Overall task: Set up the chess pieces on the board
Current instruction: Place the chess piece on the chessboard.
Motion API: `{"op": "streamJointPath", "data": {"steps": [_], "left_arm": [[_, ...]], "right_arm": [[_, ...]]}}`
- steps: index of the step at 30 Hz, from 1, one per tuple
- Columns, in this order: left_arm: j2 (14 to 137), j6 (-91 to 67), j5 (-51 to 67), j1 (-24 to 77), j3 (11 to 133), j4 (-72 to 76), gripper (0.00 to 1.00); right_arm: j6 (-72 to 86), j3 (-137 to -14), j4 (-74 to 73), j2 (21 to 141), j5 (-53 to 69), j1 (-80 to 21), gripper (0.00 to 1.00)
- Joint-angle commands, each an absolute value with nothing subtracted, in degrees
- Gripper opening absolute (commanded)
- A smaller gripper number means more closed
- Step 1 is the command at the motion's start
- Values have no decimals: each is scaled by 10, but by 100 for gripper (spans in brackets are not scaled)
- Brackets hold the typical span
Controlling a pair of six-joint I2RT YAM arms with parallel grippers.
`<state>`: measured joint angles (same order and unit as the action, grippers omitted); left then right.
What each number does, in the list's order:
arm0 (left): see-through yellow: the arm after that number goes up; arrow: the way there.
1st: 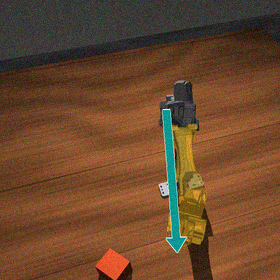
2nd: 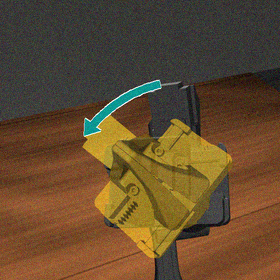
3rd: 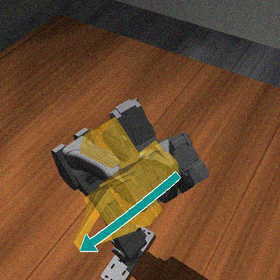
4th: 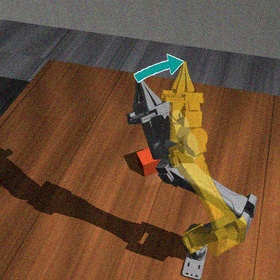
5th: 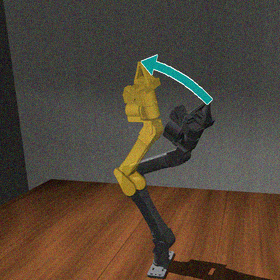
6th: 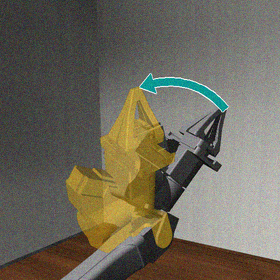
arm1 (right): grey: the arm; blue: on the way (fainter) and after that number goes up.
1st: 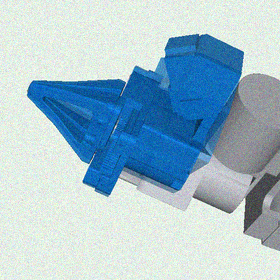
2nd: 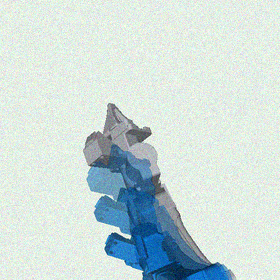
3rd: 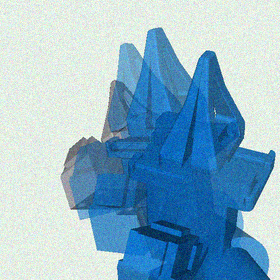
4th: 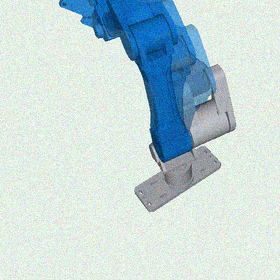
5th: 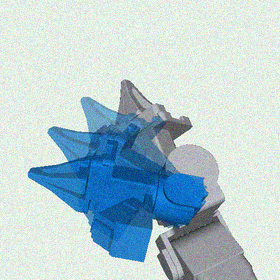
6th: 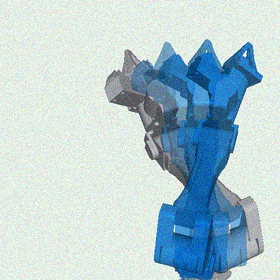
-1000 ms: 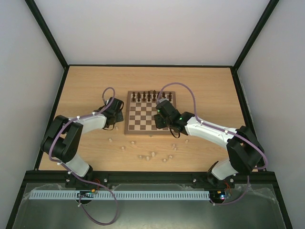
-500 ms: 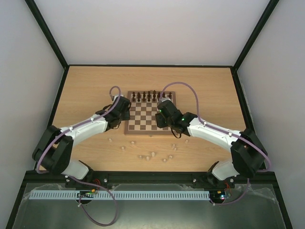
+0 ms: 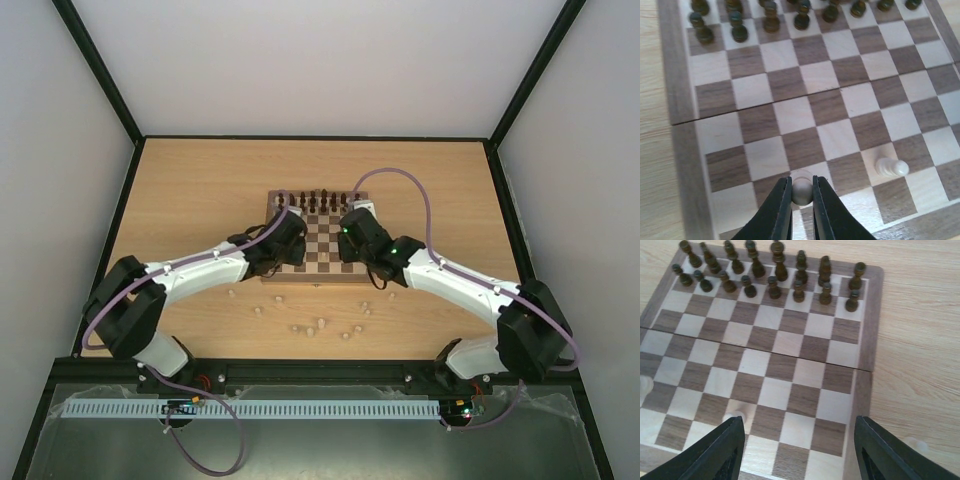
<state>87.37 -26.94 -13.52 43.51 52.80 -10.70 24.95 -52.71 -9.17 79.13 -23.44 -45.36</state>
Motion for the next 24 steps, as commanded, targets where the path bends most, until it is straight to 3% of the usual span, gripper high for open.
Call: {"op": "streamJointPath", "data": {"steps": [1, 24], "left_arm": [[898, -257, -117, 460, 551, -115, 2], [993, -258, -124, 499, 594, -114, 3]], "right_arm": [[267, -512, -116, 762, -240, -428, 61], [271, -500, -107, 754, -198, -404, 61]]}}
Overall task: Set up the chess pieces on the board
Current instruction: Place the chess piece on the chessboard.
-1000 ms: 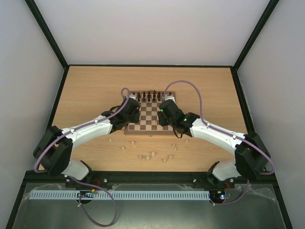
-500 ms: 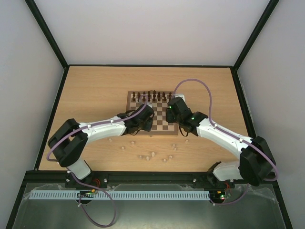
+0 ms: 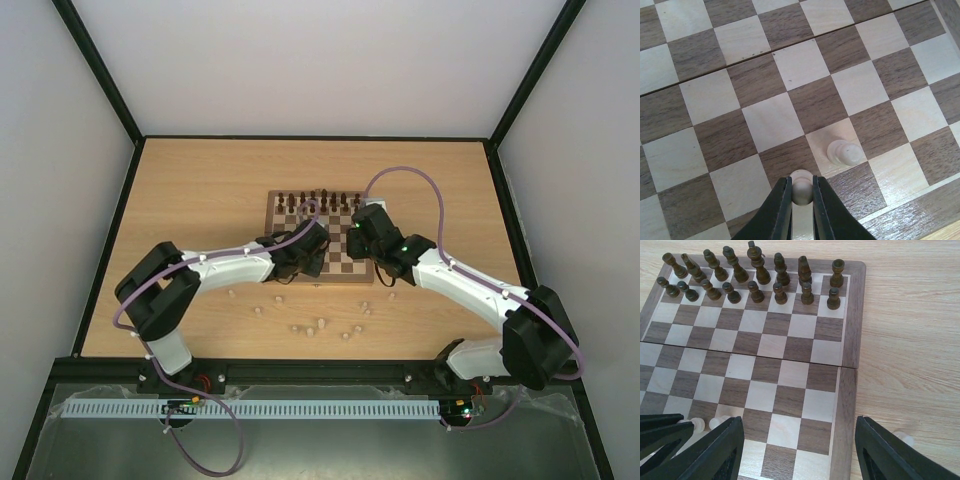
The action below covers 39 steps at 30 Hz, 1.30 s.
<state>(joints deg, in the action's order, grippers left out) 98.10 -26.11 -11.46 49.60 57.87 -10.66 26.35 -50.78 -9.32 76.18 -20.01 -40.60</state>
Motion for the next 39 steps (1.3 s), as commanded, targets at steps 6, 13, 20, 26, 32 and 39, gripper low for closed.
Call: {"op": "streamJointPath", "data": {"steps": [6, 13, 20, 26, 32, 39], "left_arm": [[1002, -257, -147, 497, 598, -117, 3], [1007, -259, -149, 496, 599, -116, 5], [1011, -258, -152, 496, 601, -114, 11], [1003, -257, -151, 496, 599, -113, 20], [989, -257, -148, 496, 593, -112, 24], [955, -259, -146, 496, 579, -107, 34]], "right_arm": [[272, -499, -106, 752, -193, -404, 61], [272, -498, -105, 749, -190, -404, 62], [272, -497, -104, 749, -187, -404, 61], [272, -497, -104, 748, -186, -404, 62], [272, -497, -104, 749, -184, -404, 62], [270, -496, -105, 747, -186, -404, 63]]}}
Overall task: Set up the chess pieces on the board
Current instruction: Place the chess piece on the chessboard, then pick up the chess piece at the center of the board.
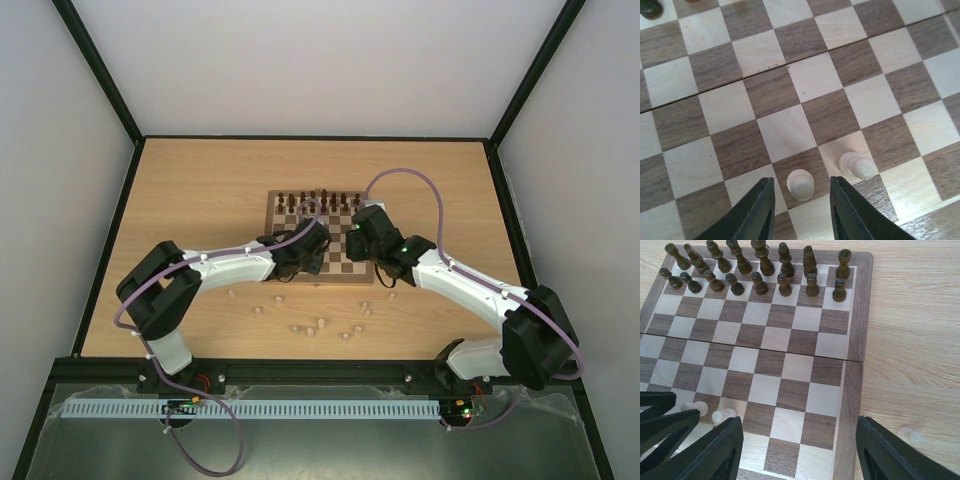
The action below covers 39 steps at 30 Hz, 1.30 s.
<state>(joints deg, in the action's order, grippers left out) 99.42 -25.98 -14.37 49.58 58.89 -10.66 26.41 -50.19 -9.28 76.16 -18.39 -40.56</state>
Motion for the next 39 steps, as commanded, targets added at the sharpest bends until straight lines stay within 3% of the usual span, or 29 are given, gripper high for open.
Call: {"op": "streamJointPath", "data": {"steps": [1, 10, 15, 16, 39], "left_arm": [[945, -259, -146, 496, 574, -103, 37], [830, -252, -166, 497, 520, -80, 64], [752, -258, -194, 488, 482, -68, 96], [741, -262, -195, 483, 475, -66, 99], [729, -283, -167, 424, 465, -81, 99]], "right_arm": [[271, -496, -104, 747, -186, -404, 63], [269, -503, -106, 760, -192, -403, 69], [274, -510, -126, 764, -212, -402, 72], [278, -510, -131, 765, -219, -401, 72], [317, -473, -153, 866, -156, -281, 60]]}}
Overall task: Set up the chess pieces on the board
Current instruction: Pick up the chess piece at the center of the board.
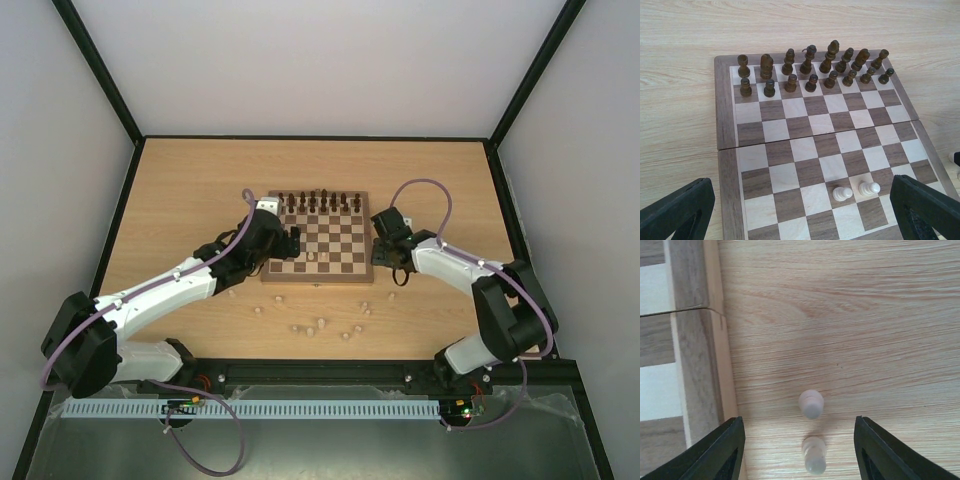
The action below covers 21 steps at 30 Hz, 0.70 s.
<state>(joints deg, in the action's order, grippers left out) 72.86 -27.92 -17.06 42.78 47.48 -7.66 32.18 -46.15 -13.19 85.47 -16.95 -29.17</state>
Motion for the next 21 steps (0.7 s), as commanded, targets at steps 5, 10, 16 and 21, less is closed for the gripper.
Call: {"op": "streamJointPath", "data": {"steps": [5, 10, 16, 21], "left_arm": [[733, -282, -166, 421, 466, -81, 99], [736, -282, -163, 419, 465, -80, 99], [739, -282, -160, 418, 465, -78, 99], [744, -281, -159, 418, 467, -78, 99]], "right_arm": [[311, -483, -153, 892, -153, -274, 56], [307, -477, -143, 905, -147, -264, 51], [306, -483, -142, 908, -151, -255, 46], [303, -501, -149, 918, -159, -254, 42]]}}
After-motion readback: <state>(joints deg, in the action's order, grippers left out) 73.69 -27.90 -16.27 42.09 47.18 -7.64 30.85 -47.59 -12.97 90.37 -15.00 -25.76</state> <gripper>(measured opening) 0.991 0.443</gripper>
